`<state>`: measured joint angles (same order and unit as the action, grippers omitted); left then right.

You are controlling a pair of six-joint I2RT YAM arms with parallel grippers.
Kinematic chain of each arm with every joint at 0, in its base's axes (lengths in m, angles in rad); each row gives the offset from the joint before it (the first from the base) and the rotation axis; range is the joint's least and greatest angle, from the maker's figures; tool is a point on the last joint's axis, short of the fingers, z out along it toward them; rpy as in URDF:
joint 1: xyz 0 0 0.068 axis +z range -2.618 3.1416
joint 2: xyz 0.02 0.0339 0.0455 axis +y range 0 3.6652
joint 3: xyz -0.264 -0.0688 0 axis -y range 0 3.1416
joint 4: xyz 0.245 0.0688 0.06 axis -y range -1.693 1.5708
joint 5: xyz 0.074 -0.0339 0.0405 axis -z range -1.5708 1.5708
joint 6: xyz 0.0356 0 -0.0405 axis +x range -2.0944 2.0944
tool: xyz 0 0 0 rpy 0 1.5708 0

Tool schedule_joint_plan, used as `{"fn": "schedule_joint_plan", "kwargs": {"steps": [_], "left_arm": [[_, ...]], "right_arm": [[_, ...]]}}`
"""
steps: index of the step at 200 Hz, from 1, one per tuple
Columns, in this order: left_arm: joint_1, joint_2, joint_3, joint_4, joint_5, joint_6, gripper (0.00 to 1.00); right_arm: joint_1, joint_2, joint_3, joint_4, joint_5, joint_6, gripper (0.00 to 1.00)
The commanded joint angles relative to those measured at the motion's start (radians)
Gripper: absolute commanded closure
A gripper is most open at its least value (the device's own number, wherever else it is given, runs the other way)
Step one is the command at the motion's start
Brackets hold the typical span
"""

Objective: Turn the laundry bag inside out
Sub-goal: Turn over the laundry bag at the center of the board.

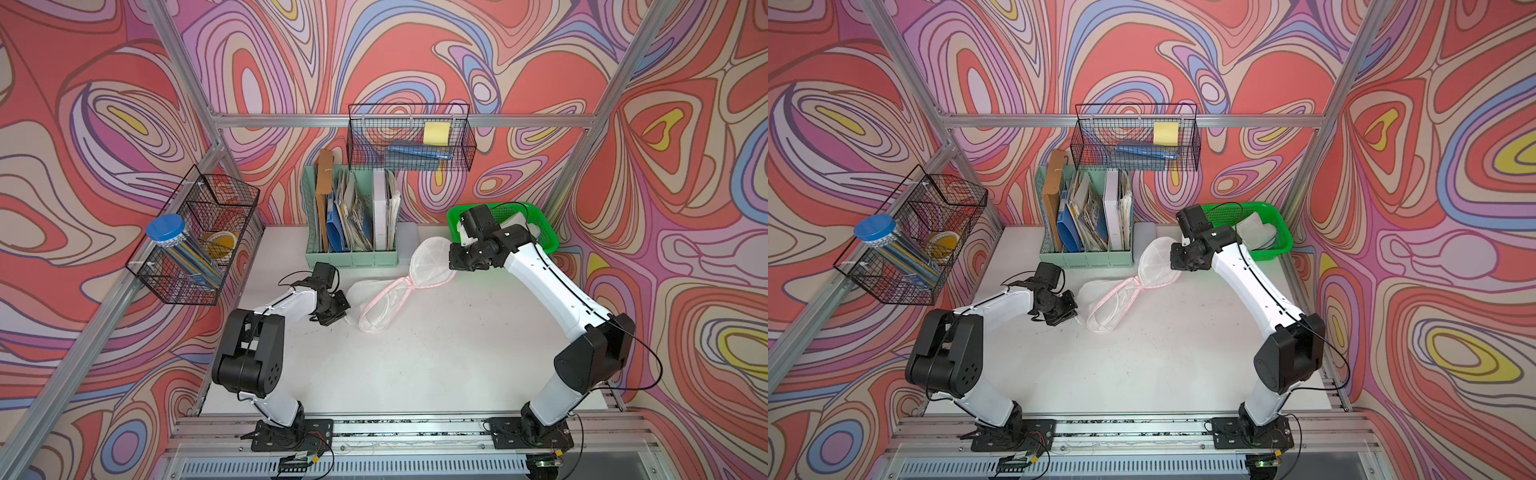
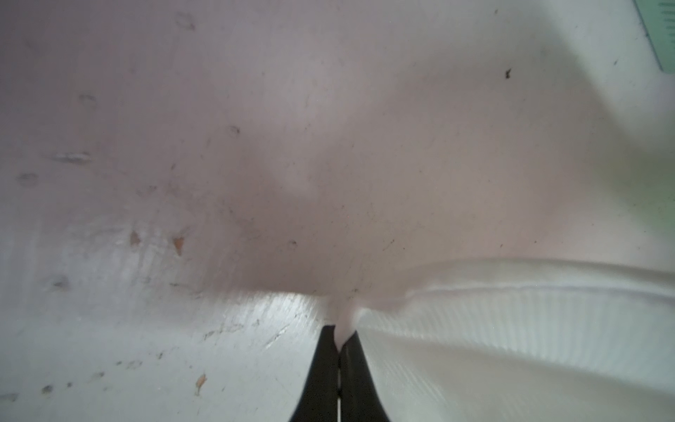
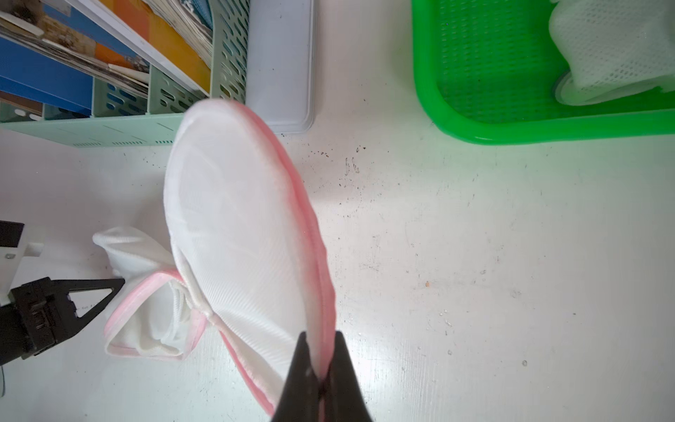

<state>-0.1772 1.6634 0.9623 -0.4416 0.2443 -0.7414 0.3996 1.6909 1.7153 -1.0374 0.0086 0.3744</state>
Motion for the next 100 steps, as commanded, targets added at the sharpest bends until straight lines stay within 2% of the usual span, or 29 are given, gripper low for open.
{"fn": "schedule_joint_plan", "kwargs": {"steps": [1,19,46,61,69,77,100], "left_arm": [[-0.024,0.058,0.058,-0.084,-0.092,-0.002,1.00],[-0.064,0.099,0.110,-0.116,-0.101,0.005,1.00],[-0.065,0.127,0.132,-0.114,-0.055,0.009,1.00],[-0.064,0.105,0.145,-0.140,-0.050,0.040,0.69],[-0.064,0.086,0.155,-0.162,-0.051,0.060,0.56],[-0.064,0.061,0.165,-0.186,-0.053,0.081,0.51],[-0.066,-0.031,0.184,-0.217,-0.009,0.124,0.51]], "right_arm": [[0.006,-0.013,0.028,0.032,-0.077,-0.017,1.00],[0.055,-0.003,0.067,0.051,-0.101,-0.012,1.00],[0.064,0.051,0.095,0.039,-0.118,0.037,1.00],[0.064,0.055,0.071,0.050,-0.101,0.066,1.00],[0.064,0.052,0.059,0.060,-0.099,0.078,1.00],[0.065,0.050,0.048,0.069,-0.097,0.089,1.00],[0.065,0.051,0.037,0.085,-0.101,0.110,1.00]]}}
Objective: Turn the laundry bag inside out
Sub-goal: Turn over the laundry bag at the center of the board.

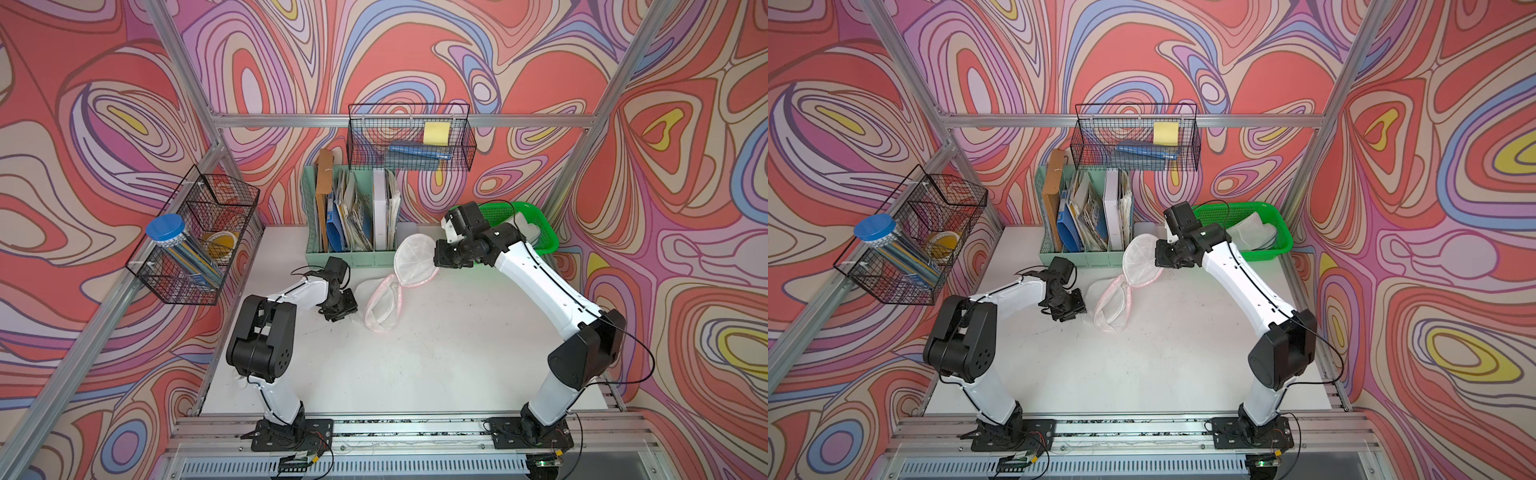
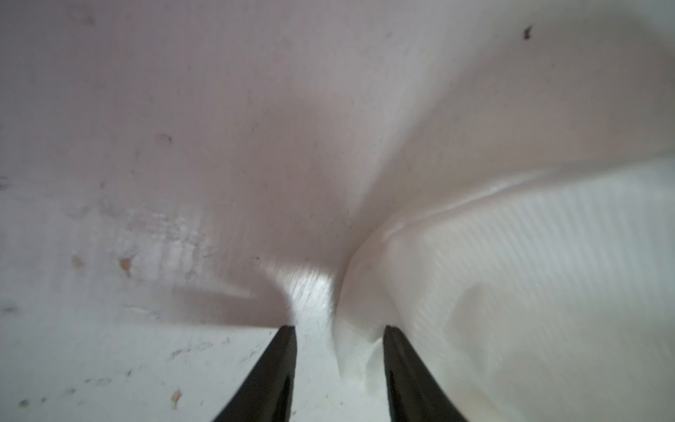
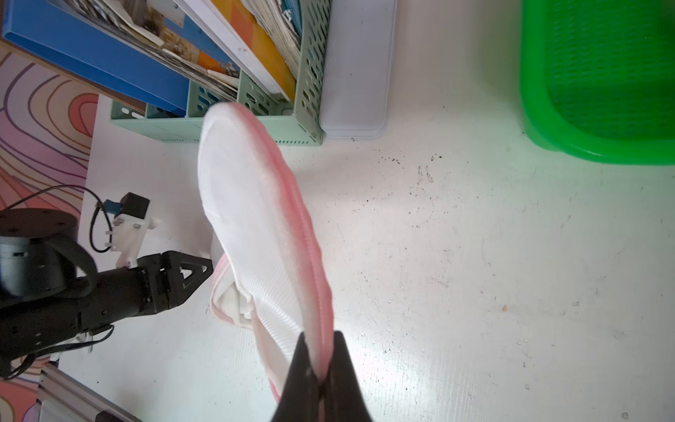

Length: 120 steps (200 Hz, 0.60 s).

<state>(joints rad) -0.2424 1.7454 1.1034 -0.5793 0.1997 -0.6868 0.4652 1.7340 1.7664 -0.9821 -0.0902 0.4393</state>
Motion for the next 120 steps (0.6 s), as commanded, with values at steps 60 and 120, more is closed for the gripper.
{"fn": "schedule_joint_plan", "kwargs": {"steps": [60,120], "left_arm": [[-0.200,-0.168,0.040,0.096,0.201,0.012,0.74],[-0.267,0.037,0.092,0.226,0.176,-0.064,0.82]], "right_arm": [[-0.001,0.002,-0.040,0.057,-0.025,0.066,1.00],[-0.002,-0.035,-0.096,0.067,-0.030,0.080,1.00]]}}
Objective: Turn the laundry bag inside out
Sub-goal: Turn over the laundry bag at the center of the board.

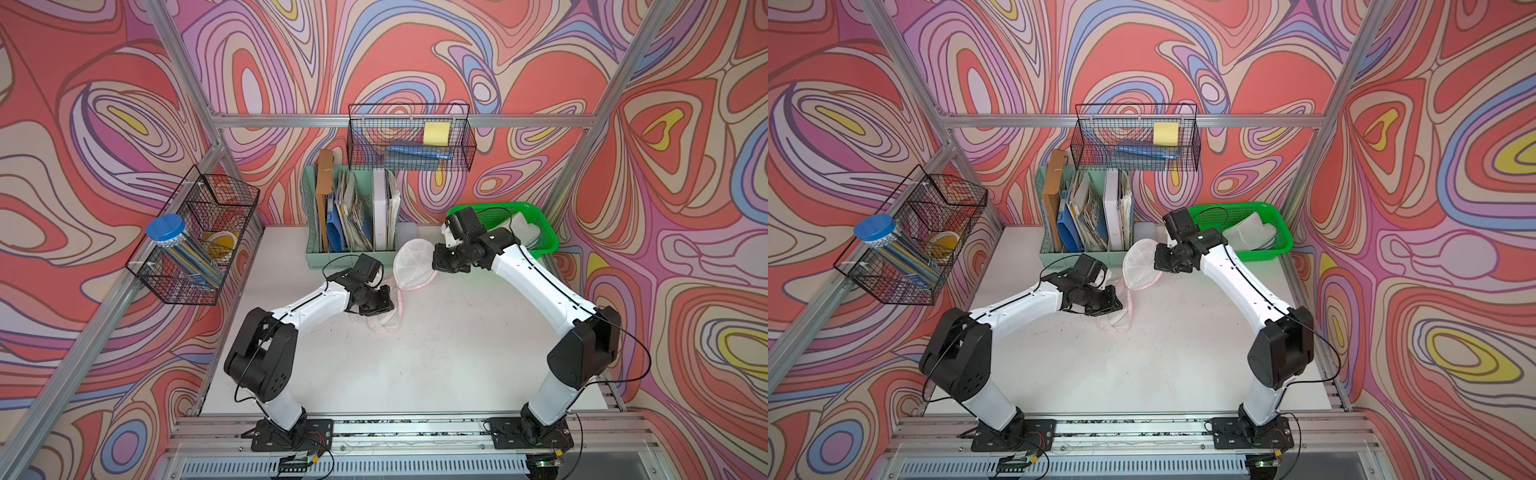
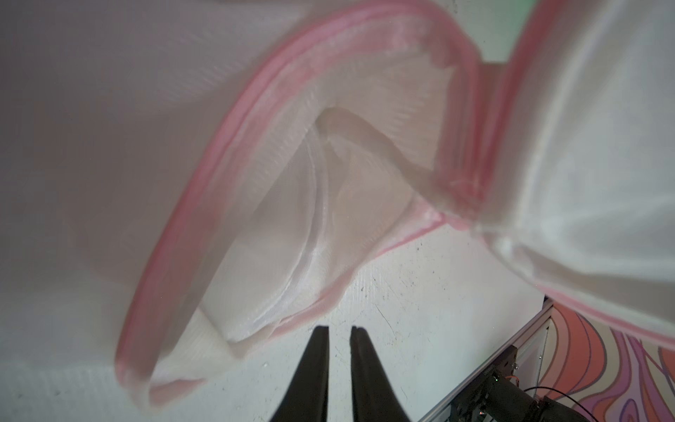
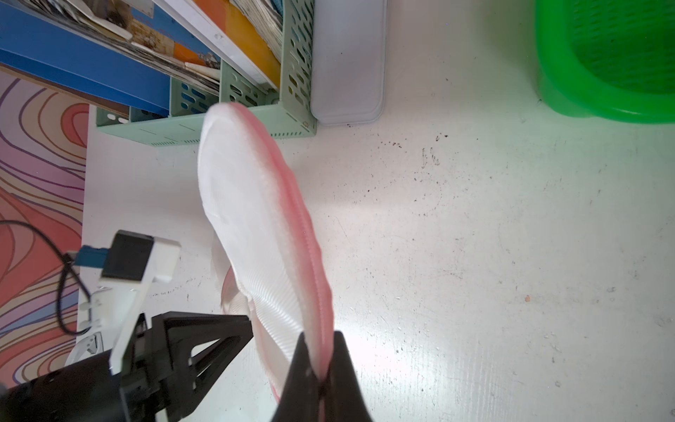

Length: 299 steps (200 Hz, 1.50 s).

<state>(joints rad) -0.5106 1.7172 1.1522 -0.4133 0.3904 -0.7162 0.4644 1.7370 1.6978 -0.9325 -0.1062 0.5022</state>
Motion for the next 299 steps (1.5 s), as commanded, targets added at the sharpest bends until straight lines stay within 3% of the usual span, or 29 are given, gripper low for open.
{"fn": "schedule_joint_plan", "kwargs": {"steps": [1,86,136,183,205,248,299], "left_arm": [[0.001,0.068,0.045,0.060,-0.017,-0.035,0.82],[0.022,0.244,0.137,0.034,-0.144,-0.073,0.84],[0.034,0.285,0.156,0.000,-0.174,-0.066,0.84],[0.038,0.282,0.145,-0.005,-0.162,-0.057,0.68],[0.038,0.259,0.139,0.002,-0.142,-0.061,0.66],[0.039,0.167,0.186,-0.064,-0.097,-0.079,0.48],[0.039,0.089,0.268,-0.214,-0.027,-0.133,0.48]], "right_arm": [[-0.001,-0.039,-0.028,0.018,-0.014,0.018,1.00],[-0.020,-0.104,-0.046,-0.006,-0.110,0.030,1.00],[-0.078,-0.098,0.117,-0.093,-0.212,0.015,1.00],[-0.112,-0.059,0.296,-0.174,-0.215,-0.024,1.00],[-0.112,-0.061,0.239,-0.137,-0.227,-0.017,1.00],[-0.112,-0.080,0.128,-0.071,-0.152,-0.030,1.00],[-0.087,-0.140,-0.014,0.095,-0.041,-0.128,1.00]]}}
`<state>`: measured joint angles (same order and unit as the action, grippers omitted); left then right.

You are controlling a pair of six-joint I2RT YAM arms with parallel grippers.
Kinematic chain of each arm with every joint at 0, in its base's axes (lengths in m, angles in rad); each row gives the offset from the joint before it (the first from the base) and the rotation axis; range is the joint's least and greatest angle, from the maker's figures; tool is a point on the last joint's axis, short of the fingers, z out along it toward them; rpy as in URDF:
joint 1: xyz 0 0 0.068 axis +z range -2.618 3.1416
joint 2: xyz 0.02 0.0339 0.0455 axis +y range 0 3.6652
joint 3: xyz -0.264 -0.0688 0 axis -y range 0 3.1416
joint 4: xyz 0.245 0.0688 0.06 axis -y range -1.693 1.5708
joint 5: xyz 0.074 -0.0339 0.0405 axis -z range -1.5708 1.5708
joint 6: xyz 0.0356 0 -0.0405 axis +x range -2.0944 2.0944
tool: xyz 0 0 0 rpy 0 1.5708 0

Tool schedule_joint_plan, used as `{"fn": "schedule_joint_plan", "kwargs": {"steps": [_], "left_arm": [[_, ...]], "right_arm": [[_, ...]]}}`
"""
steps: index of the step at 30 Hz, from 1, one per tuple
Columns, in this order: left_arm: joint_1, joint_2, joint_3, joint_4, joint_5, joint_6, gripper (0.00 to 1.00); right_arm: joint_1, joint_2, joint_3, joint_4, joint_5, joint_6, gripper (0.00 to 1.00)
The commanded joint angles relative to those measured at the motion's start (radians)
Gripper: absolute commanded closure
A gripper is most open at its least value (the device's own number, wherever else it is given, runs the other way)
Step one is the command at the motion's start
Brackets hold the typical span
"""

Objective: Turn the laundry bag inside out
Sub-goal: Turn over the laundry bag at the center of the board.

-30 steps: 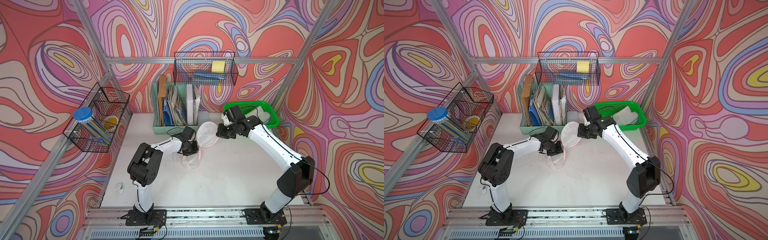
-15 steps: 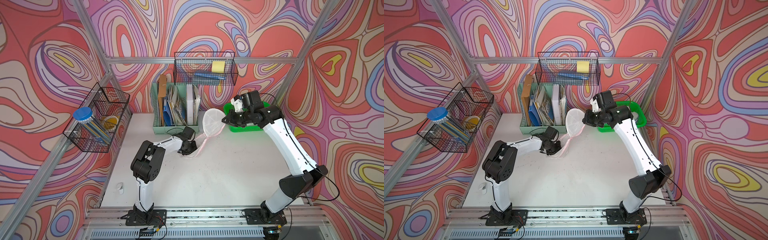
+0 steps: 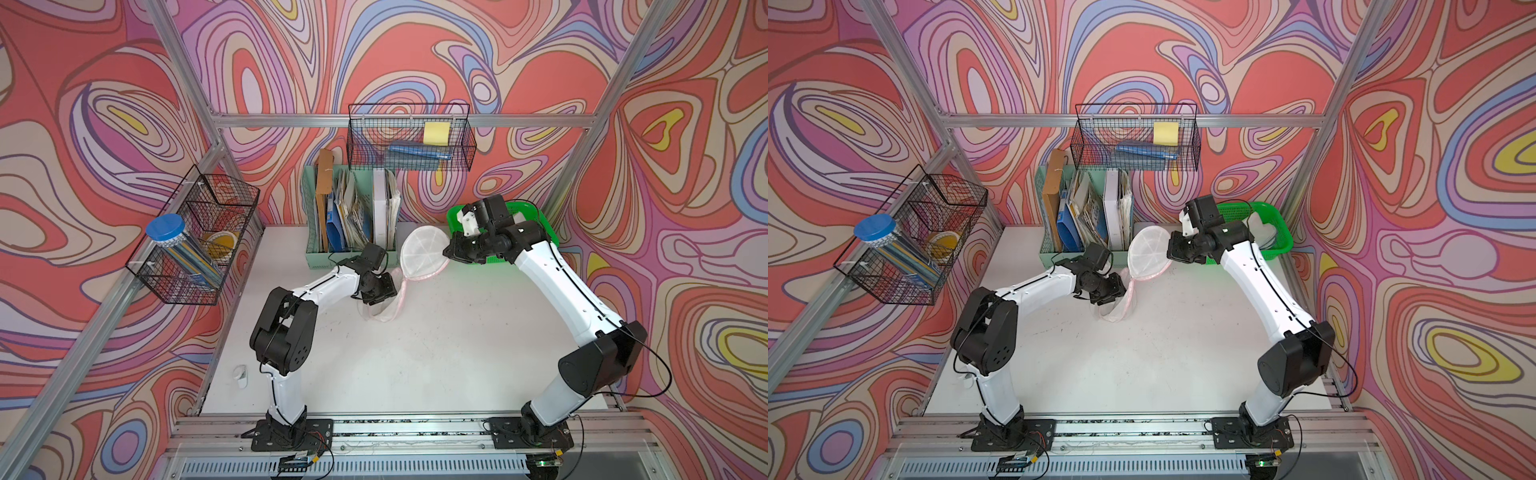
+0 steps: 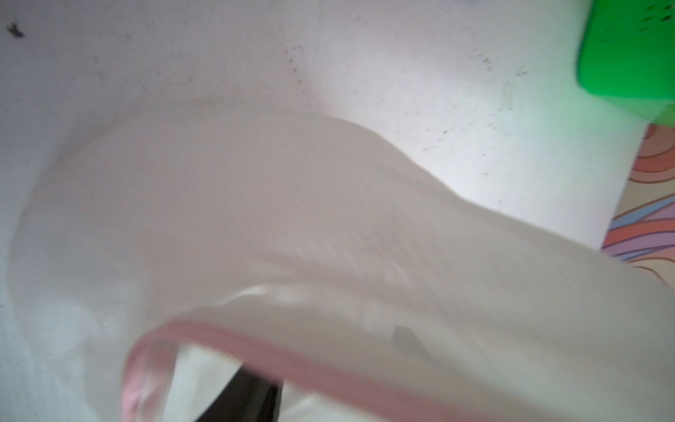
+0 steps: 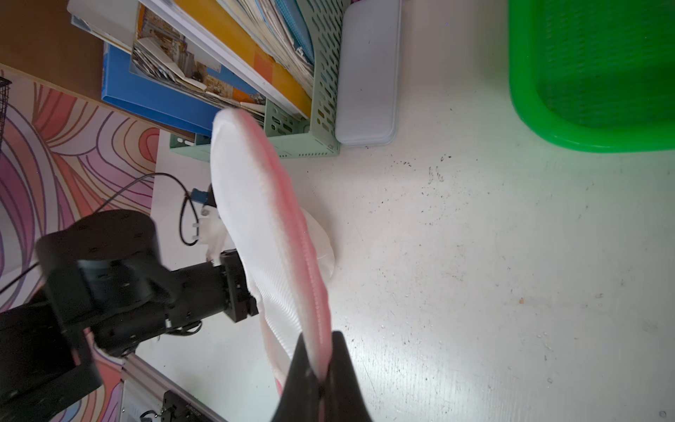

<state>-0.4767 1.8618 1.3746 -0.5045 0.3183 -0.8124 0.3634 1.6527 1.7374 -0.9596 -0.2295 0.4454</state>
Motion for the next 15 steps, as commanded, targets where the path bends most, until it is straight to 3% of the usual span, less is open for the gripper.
{"fn": "schedule_joint_plan", "kwargs": {"steps": [1,8,15], "left_arm": [[0.005,-0.057,0.047,-0.126,0.046,-0.037,0.48],[0.048,-0.105,0.044,-0.137,0.166,-0.207,0.48],[0.105,-0.186,-0.137,0.209,0.269,-0.614,0.48]], "right_arm": [[0.016,-0.059,-0.059,0.127,0.087,-0.076,1.00],[0.101,-0.138,-0.198,0.301,0.222,-0.253,1.00],[0.166,-0.263,-0.414,0.528,0.300,-0.371,1.00]]}}
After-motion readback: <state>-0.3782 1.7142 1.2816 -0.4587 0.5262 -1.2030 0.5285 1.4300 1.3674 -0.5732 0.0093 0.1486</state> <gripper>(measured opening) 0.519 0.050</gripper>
